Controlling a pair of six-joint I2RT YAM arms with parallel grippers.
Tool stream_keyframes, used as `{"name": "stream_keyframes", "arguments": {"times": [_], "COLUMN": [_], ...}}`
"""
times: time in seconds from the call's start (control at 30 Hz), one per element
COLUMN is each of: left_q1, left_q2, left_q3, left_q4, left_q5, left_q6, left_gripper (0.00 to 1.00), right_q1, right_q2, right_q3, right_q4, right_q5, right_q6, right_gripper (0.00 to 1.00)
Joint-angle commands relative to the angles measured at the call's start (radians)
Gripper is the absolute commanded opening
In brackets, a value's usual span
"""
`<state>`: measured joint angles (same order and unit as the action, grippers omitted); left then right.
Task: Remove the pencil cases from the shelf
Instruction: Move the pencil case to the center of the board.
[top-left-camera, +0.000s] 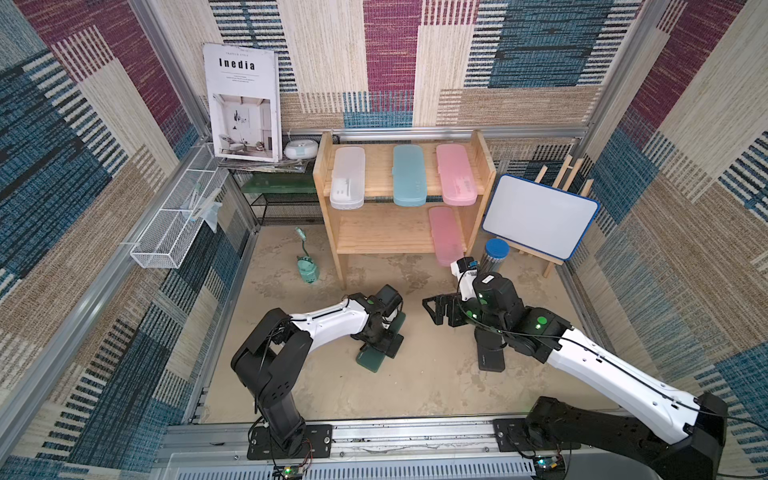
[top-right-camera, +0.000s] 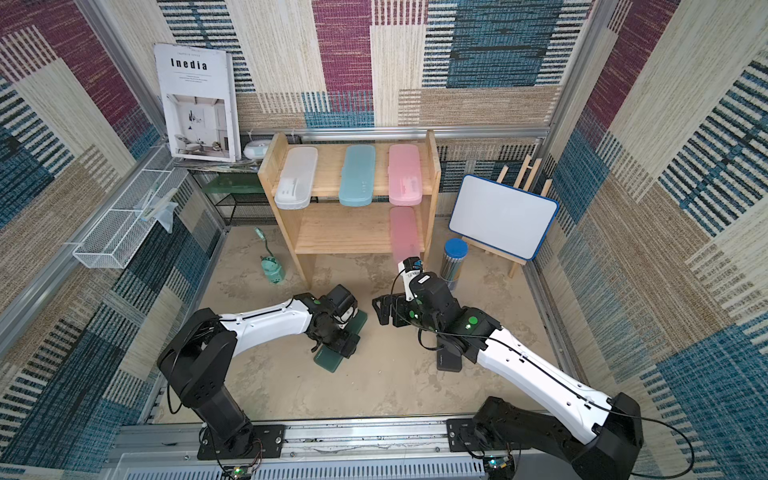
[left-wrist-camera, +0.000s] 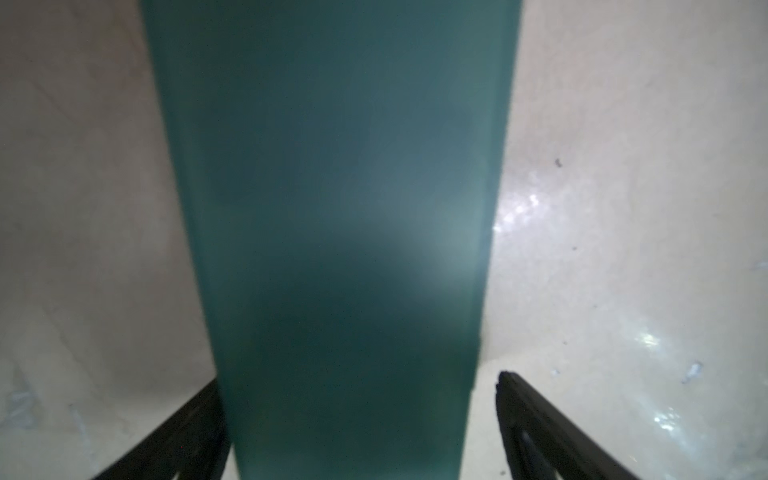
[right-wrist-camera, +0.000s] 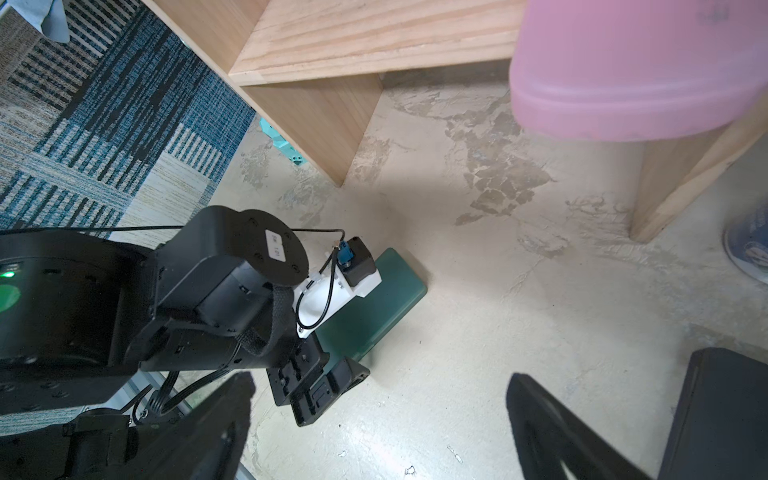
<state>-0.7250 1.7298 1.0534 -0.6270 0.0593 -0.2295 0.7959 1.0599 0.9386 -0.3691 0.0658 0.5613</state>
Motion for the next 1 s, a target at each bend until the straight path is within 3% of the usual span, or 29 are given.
{"name": "stream_keyframes", "arguments": {"times": [0.0,0.37,0.47,0.6,0.83,0.97], "left_q1": [-0.026,-0.158,-0.153,-0.084,0.157,0.205], "left_q2": [0.015,0.073,0.021,-0.108,-0.402,-0.476], "left_q3": [0.037,0.165,0.143,0.062,-0.124,-0.153], "left_q4": [0.019,0.083,0.017,-0.067,-0.009,-0.007], "left_q5": [0.062,0.117,-0.046,-0.218,-0.179,-0.186], "left_q6": [-0.072,-0.28,-0.276,-0.223,-0.146,-0.114], "left_gripper": [0.98,1.0,1.0,1.0,1.0,1.0], "right_q1": [0.0,0.0,0.002,0.007,0.089,0.108], "right_q2": [-0.002,-0.008,-0.026,-0.06,-0.024,0.081], "right_q3": [0.002,-0.003,-0.023,-0.066,-0.043,-0.055], "right_q4": [0.01,-0.011,-0.016,-0.004,-0.004,-0.015], "right_q5": [0.002,0.015,0.021,0.037,0.121,0.108], "right_q6": [0.005,0.016,0.045,0.099,0.168,0.329], "right_gripper": [0.99,0.99,0.99,0.99,0.99,0.99]}}
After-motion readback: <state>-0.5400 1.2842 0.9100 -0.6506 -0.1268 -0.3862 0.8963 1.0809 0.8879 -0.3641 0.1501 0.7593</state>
